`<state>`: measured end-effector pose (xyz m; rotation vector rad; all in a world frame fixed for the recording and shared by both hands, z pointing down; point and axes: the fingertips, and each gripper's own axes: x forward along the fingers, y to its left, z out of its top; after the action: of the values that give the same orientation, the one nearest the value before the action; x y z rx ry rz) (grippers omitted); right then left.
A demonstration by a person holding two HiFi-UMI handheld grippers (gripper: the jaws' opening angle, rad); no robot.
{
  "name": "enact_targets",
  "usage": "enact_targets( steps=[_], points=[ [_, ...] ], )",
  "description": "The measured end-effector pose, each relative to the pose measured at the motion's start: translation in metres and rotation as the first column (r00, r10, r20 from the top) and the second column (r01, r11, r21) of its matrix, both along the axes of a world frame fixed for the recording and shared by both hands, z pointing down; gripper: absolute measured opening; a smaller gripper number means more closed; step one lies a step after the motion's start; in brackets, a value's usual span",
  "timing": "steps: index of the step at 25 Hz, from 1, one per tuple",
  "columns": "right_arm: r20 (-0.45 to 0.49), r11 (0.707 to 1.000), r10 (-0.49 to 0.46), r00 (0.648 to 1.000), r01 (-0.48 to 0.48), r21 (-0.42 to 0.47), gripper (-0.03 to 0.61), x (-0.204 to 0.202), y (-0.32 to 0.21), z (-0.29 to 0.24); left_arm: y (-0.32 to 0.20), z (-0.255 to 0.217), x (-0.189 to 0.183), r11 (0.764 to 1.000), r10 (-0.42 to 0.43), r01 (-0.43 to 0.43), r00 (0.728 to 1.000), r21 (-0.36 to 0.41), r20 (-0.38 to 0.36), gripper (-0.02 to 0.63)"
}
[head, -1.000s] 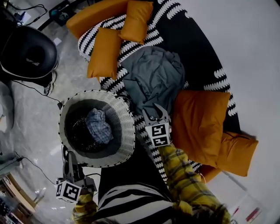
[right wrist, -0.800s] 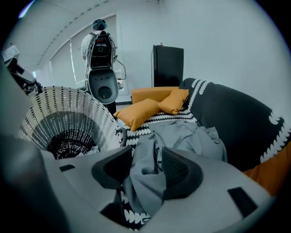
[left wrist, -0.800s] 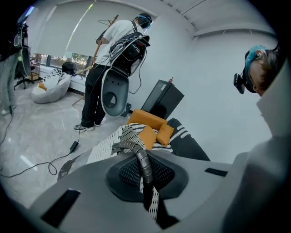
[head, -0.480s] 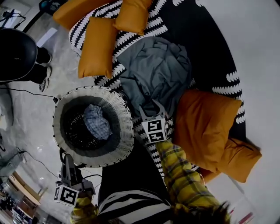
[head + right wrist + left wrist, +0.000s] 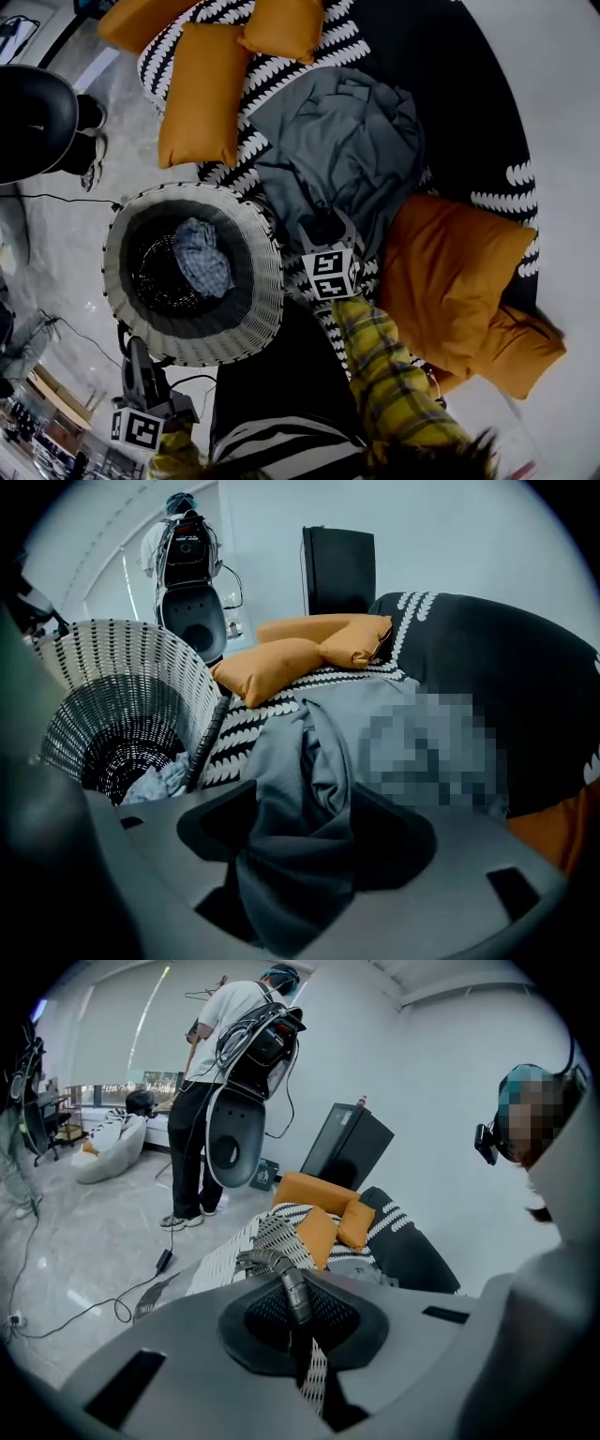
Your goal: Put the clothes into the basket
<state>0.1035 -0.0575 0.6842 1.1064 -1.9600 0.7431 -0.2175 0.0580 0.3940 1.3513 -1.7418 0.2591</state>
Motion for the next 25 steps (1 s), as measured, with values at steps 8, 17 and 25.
enact_targets(
  steps=[8, 17, 25],
  points=[
    [-0.093, 0.993, 0.110, 0.990, -0.114, -0.039, 0.333, 0.039, -0.006, 0.031, -0.009, 0.005, 0.000, 1.000, 0.018, -0.017, 1.000, -0.026, 0.017, 0.014],
    [-0.199, 0.985, 0.164, 0.966, -0.170, -0.014, 0.365, 0.062, -0.019, 0.046, -0.009, 0.011, -0.001, 0.999, 0.019, -0.019, 1.000, -0.038, 0.001, 0.014],
    [-0.143, 0.986, 0.117, 0.983, -0.132, -0.102, 0.367, 0.058, -0.024, 0.059, -0.007, 0.015, -0.004, 0.999, 0.018, -0.018, 1.000, -0.046, 0.002, 0.014]
  ],
)
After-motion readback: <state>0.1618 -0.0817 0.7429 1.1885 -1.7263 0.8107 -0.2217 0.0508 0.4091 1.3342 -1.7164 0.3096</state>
